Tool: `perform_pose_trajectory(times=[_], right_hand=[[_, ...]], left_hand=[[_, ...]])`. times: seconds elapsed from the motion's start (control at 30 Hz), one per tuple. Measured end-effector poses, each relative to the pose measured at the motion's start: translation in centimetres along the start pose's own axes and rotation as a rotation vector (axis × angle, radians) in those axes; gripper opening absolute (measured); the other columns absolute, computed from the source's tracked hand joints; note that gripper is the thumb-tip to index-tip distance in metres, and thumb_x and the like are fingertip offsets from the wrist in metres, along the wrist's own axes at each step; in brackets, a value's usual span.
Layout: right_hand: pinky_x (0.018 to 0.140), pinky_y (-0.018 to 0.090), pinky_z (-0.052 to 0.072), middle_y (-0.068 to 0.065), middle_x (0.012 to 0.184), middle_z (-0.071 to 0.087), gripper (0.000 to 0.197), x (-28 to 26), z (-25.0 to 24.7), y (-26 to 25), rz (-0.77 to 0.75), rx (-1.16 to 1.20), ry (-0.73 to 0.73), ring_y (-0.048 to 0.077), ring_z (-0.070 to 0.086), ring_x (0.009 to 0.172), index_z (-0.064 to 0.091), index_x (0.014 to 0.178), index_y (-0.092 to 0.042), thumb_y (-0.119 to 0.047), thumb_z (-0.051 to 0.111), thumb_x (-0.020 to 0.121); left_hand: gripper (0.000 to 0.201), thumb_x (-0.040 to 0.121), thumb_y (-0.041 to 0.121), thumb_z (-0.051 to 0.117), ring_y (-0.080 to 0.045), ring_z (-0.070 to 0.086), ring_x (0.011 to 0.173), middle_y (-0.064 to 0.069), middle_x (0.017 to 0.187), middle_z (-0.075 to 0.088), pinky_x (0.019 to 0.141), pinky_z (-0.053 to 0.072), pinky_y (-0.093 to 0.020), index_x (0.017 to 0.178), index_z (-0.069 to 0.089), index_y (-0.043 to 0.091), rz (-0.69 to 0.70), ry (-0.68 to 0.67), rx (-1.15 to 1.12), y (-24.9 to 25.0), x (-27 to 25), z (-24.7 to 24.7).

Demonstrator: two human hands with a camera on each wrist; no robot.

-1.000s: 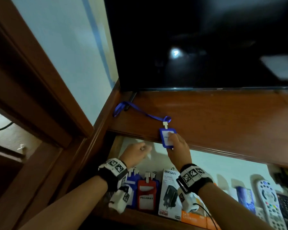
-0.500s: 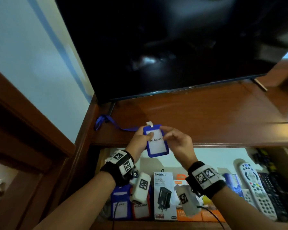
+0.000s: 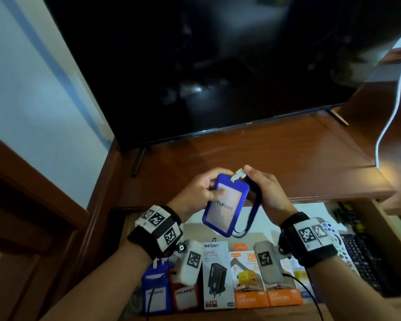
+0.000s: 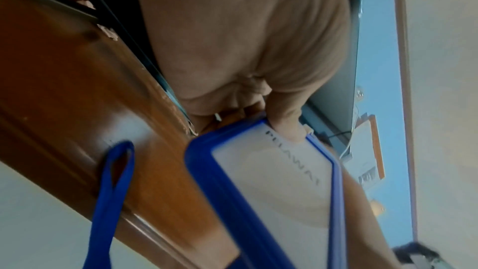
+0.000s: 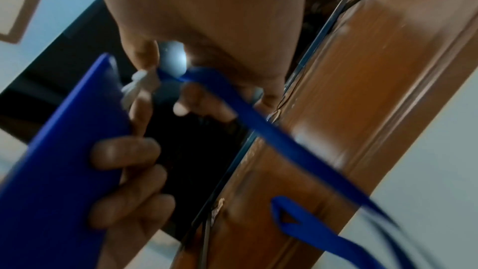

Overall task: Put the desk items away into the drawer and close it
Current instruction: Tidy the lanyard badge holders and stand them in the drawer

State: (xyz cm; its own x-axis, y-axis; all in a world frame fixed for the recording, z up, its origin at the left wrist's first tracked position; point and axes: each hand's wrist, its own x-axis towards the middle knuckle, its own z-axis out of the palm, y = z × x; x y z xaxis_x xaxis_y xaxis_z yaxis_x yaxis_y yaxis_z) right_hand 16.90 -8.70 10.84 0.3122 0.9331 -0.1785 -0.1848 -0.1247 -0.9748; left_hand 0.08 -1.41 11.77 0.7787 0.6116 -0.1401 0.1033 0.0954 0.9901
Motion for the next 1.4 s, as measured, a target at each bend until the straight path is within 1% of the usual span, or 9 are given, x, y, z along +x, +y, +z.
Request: perform_pose_trajectory(times=[0.17, 0.3, 0.47, 0.63, 0.77, 0.93, 1.03, 1.27, 1.4], right_hand=[[0.042, 0.024, 0.015, 0.006, 0.056, 0.028, 0.038, -1.2, -0.6, 0.0, -0.052, 0.135, -0.03, 0.014, 0.024, 0.045, 0.053, 0.072, -0.006, -0.04, 0.062, 0.085], [0.058, 0.024, 0.045, 0.012, 0.076, 0.05, 0.032, -2.4, 1.2, 0.2, -0.138, 0.081, -0.127, 0.017, 0.052, 0.065, 0.054, 0.087, -0.001, -0.032, 0.063, 0.084], [0.063, 0.021, 0.045, 0.006, 0.082, 0.061, 0.025, -2.8, 2.6, 0.6, -0.239, -0.06, -0.094, 0.013, 0.055, 0.072, 0.059, 0.099, 0.004, -0.018, 0.063, 0.088], [0.051, 0.011, 0.033, -0.01, 0.06, 0.052, 0.017, -3.0, 1.9, 0.5, -0.215, -0.096, -0.069, 0.003, 0.042, 0.053, 0.059, 0.09, 0.011, -0.005, 0.053, 0.095], [0.048, 0.017, 0.034, 0.008, 0.066, 0.053, 0.019, -3.5, 1.1, -0.6, -0.118, -0.059, -0.161, 0.012, 0.046, 0.053, 0.062, 0.086, 0.007, -0.012, 0.064, 0.085], [0.049, 0.021, 0.036, 0.012, 0.065, 0.059, 0.024, -3.5, 0.4, -1.3, -0.001, -0.074, -0.28, 0.016, 0.053, 0.052, 0.062, 0.076, 0.011, -0.013, 0.063, 0.071], [0.045, 0.017, 0.036, 0.004, 0.056, 0.063, 0.009, -3.5, 0.2, -1.5, 0.036, -0.082, -0.332, 0.012, 0.055, 0.046, 0.069, 0.063, -0.005, -0.01, 0.062, 0.067], [0.044, 0.017, 0.038, 0.005, 0.057, 0.065, 0.017, -3.5, 0.0, -0.8, 0.101, -0.163, -0.339, 0.013, 0.055, 0.045, 0.068, 0.072, 0.003, -0.013, 0.064, 0.066], [0.043, 0.021, 0.033, 0.003, 0.052, 0.058, 0.009, -3.6, 0.2, -0.4, 0.11, -0.218, -0.304, 0.013, 0.049, 0.043, 0.067, 0.062, -0.004, -0.01, 0.068, 0.068]], left_hand=[[0.038, 0.078, 0.009, 0.058, -0.013, 0.06, 0.086, 0.0, 0.099, 0.067, 0.068, 0.048, -0.022, 0.112, 0.057, 0.028, 0.033, 0.087, -0.133, -0.5, -0.4, 0.4], [0.042, 0.08, 0.011, 0.061, -0.02, 0.062, 0.091, -0.006, 0.103, 0.066, 0.075, 0.052, -0.03, 0.121, 0.055, 0.019, 0.107, 0.268, -0.255, -0.6, 0.3, 1.3], [0.037, 0.093, -0.001, 0.05, -0.019, 0.064, 0.086, -0.009, 0.105, 0.066, 0.066, 0.053, -0.028, 0.125, 0.052, 0.017, 0.124, 0.395, -0.368, 0.1, 0.6, 1.9], [0.032, 0.082, 0.013, 0.063, -0.019, 0.054, 0.086, -0.001, 0.101, 0.062, 0.073, 0.044, -0.03, 0.114, 0.061, 0.019, 0.072, 0.339, -0.325, -0.1, 0.0, 1.0], [0.027, 0.084, 0.0, 0.062, -0.009, 0.056, 0.075, 0.0, 0.093, 0.06, 0.06, 0.042, -0.02, 0.103, 0.056, 0.017, -0.04, 0.299, -0.308, 0.6, -0.5, -0.7], [0.041, 0.072, 0.007, 0.067, -0.019, 0.066, 0.084, -0.01, 0.097, 0.067, 0.07, 0.054, -0.025, 0.112, 0.059, 0.009, -0.141, -0.023, -0.254, 1.9, -1.6, -2.9], [0.037, 0.072, 0.006, 0.067, -0.021, 0.065, 0.09, -0.014, 0.102, 0.066, 0.077, 0.055, -0.025, 0.109, 0.063, 0.007, -0.18, -0.138, -0.131, 2.0, -1.9, -3.5], [0.024, 0.076, 0.012, 0.075, -0.019, 0.06, 0.084, -0.026, 0.092, 0.063, 0.075, 0.051, -0.023, 0.099, 0.072, 0.008, -0.175, -0.056, 0.266, 1.7, -1.9, -3.2], [0.012, 0.075, 0.017, 0.078, -0.016, 0.065, 0.077, -0.015, 0.086, 0.072, 0.067, 0.052, -0.018, 0.085, 0.074, 0.011, -0.21, -0.031, 0.46, 1.8, -1.8, -2.5]])
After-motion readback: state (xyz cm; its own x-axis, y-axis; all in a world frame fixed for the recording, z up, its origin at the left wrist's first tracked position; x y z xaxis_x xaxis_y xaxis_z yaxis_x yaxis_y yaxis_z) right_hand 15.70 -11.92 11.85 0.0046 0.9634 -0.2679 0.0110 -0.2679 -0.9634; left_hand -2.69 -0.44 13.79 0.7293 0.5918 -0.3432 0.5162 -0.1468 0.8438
